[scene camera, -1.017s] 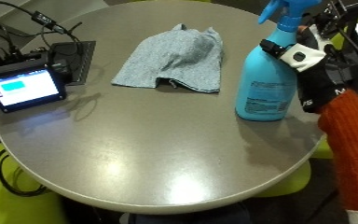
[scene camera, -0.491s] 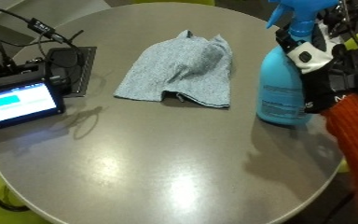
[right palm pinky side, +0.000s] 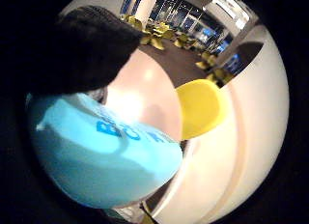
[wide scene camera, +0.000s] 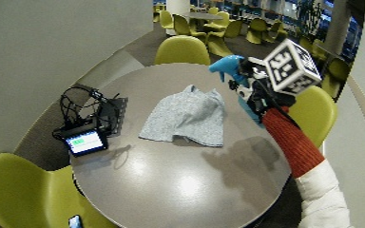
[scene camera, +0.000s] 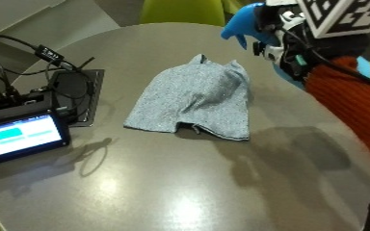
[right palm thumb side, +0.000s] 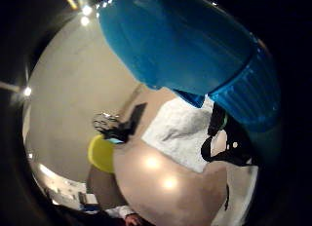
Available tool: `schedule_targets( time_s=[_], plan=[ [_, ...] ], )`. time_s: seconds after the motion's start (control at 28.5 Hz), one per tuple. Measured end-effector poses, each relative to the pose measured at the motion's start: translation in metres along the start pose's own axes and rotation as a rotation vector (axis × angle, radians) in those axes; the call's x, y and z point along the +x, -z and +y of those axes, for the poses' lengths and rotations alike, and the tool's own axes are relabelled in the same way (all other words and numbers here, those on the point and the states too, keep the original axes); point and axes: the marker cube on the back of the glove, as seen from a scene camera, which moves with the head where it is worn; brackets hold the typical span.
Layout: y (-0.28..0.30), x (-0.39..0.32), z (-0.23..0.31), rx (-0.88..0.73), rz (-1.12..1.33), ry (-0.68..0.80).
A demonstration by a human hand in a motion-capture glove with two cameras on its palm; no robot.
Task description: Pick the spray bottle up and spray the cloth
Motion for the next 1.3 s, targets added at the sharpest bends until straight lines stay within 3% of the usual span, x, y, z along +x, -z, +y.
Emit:
schedule_targets(
  time_s=[0.18,0.32,0.63,0.88,1.02,1.3],
  plan=[
    [-0.006,-0.008,-0.011,-0.092,0.433,0.069],
    [-0.013,-0.018,-0.014,-0.161,0.632,0.161],
    [-0.018,-0.032,-0.013,-0.201,0.886,0.332],
    [-0.018,-0.027,-0.013,-0.22,0.89,0.318],
    [-0.018,-0.022,-0.01,-0.189,0.702,0.239],
    [0.003,-0.06,0.014,-0.147,-0.394,0.004]
  ],
)
